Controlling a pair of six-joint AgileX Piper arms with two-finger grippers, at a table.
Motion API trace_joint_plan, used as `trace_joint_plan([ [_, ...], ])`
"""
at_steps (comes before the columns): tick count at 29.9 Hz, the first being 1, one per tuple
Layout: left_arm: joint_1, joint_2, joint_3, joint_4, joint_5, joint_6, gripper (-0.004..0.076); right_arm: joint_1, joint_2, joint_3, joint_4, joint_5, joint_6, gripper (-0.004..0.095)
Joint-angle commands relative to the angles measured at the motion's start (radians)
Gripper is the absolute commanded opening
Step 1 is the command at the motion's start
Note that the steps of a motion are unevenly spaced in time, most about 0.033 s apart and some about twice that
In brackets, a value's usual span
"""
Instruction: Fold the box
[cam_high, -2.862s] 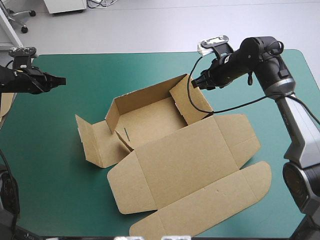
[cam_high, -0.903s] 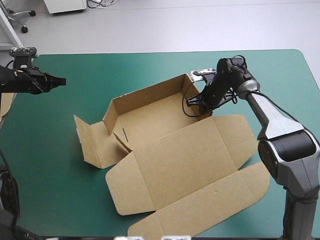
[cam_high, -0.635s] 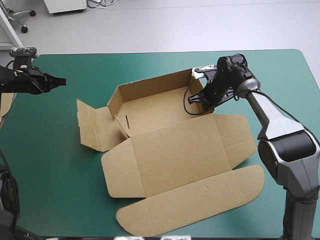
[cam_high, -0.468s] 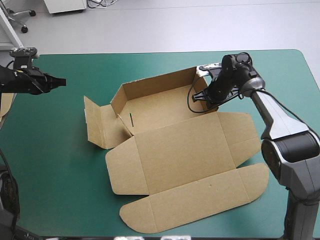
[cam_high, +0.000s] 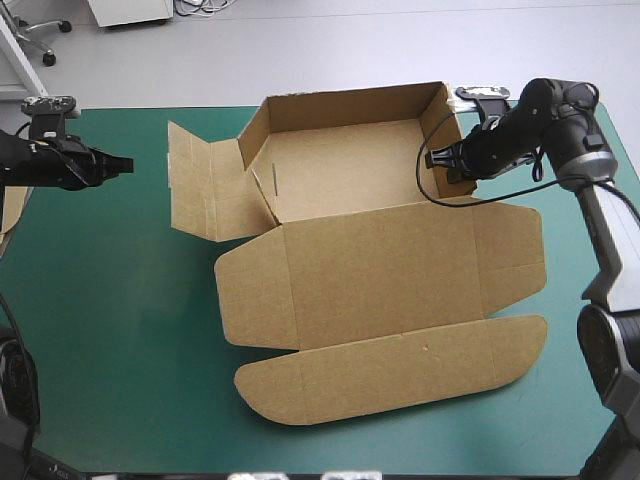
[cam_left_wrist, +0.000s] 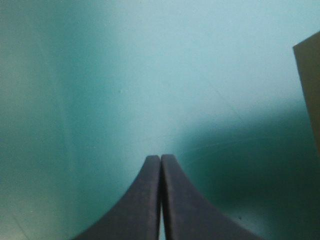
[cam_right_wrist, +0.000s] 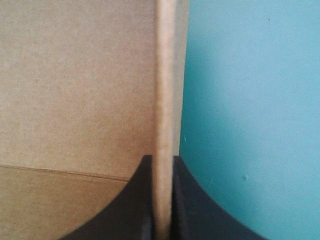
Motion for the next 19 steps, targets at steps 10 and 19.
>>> trace_joint_plan([
  [10,0.005,-0.005,0.078,-0.16,-0.022,0.028,-0.0014,-0.014,-0.266,-0.027,0.03,0.005,-0.007,-0.0032],
  [19,0.005,-0.005,0.174,-0.506,0.076,0.197,-0.0014,-0.001,-0.307,-0.027,0.122,0.005,-0.017,-0.0032],
])
